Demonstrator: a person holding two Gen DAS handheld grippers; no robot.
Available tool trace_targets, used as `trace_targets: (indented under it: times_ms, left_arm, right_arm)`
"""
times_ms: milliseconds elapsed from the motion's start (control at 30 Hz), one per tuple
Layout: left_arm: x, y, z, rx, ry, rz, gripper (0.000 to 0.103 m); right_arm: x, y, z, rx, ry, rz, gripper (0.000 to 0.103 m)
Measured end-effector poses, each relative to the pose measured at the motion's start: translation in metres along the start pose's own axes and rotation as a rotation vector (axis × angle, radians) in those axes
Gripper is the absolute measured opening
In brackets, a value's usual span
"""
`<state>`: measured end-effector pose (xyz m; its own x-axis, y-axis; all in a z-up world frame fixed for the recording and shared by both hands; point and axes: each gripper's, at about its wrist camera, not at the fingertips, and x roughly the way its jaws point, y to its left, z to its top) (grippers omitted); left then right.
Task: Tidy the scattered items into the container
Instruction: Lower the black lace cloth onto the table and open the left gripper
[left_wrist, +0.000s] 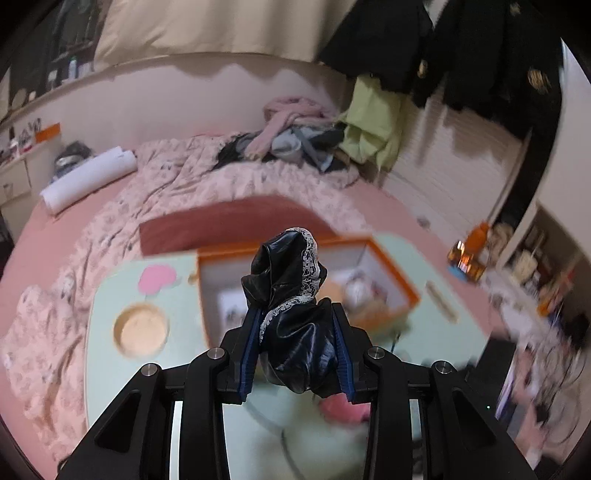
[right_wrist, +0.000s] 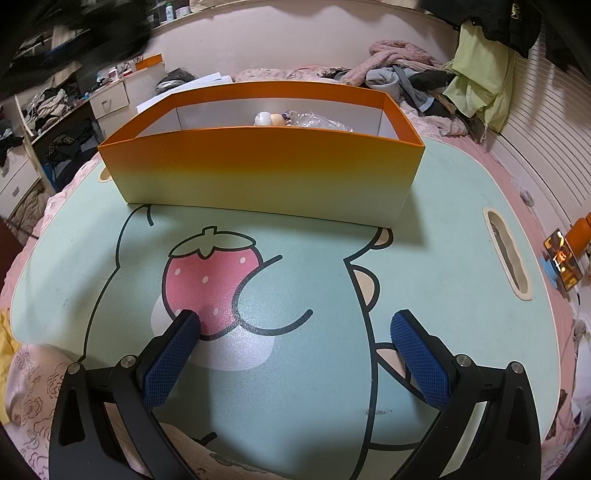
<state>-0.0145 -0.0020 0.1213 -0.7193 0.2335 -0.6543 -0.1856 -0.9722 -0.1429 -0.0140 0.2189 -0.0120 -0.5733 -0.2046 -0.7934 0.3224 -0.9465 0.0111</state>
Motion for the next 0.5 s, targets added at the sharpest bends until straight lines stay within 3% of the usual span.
trace_targets:
  times_ms: [233,300,367,467,500]
  left_arm:
    - [0.054,0.012,-0.066,-0.054,0.127,0.017,0.037]
    - [0.057,0.012,-0.072,-0.063,0.116,0.033,0.049]
    - [0.051,0.017,-0.079,-0.069,0.099,0.043,0.076]
    - [0.038,0.020,-0.086,-0.085,0.044,0.077,0.097]
    - [0.036,0.020,-0.088,-0.085,0.040,0.090,0.098]
  right_arm:
    - [0.002,0.002,-0.002,0.000,0.000,-0.001,0.103]
    - [0.002,0.003,-0.002,0.000,0.000,-0.001,0.103]
    - [0.003,0.003,-0.003,-0.001,-0.001,-0.001,0.103]
    - [0.003,0.004,-0.003,0.000,0.000,-0.001,0.103]
    - [0.003,0.004,-0.004,0.000,-0.001,-0.001,0.103]
